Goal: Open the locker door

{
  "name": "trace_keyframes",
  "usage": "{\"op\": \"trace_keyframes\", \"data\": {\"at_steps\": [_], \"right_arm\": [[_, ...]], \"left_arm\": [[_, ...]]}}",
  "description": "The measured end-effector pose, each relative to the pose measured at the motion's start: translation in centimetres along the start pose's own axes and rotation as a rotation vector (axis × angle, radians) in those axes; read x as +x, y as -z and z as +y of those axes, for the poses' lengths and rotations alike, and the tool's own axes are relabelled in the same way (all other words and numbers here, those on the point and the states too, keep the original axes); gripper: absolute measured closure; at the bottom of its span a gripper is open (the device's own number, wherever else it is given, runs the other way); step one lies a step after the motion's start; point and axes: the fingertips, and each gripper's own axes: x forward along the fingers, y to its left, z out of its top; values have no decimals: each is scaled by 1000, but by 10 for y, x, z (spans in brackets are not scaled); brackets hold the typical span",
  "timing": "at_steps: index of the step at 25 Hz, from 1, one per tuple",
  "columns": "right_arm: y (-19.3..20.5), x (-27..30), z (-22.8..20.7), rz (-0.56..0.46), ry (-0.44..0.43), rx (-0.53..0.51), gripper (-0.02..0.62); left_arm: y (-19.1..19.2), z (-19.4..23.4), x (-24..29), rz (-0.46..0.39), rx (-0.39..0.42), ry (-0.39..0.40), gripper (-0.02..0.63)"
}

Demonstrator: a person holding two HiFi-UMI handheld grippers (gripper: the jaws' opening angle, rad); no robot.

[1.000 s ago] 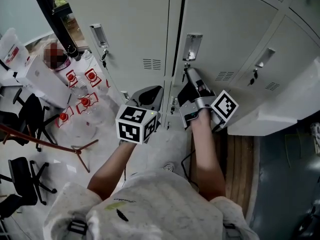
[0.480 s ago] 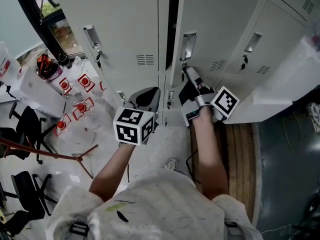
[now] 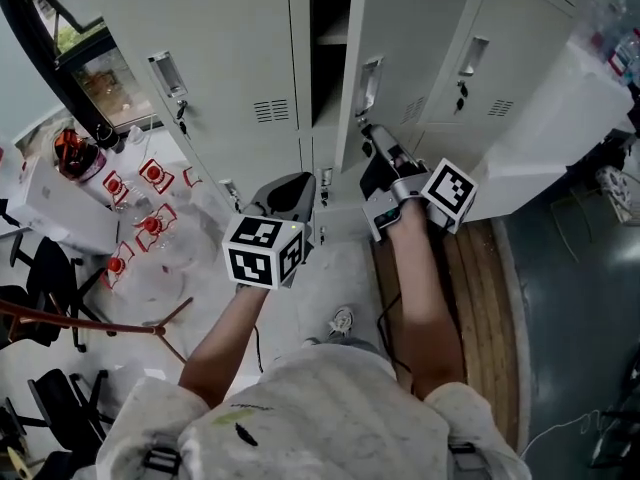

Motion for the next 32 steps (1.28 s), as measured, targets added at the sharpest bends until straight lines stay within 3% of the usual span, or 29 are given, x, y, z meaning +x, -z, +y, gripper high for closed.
{"op": "trace_keyframes", "data": {"at_steps": [17, 32], "right_arm": [[-20, -48, 4, -44, -24, 8, 577], [-72, -115, -6, -77, -38, 4, 578]], "left_arm": [[-8, -40, 2, -20, 20, 96, 600], [-12, -116, 37, -22, 37, 127, 600]]}}
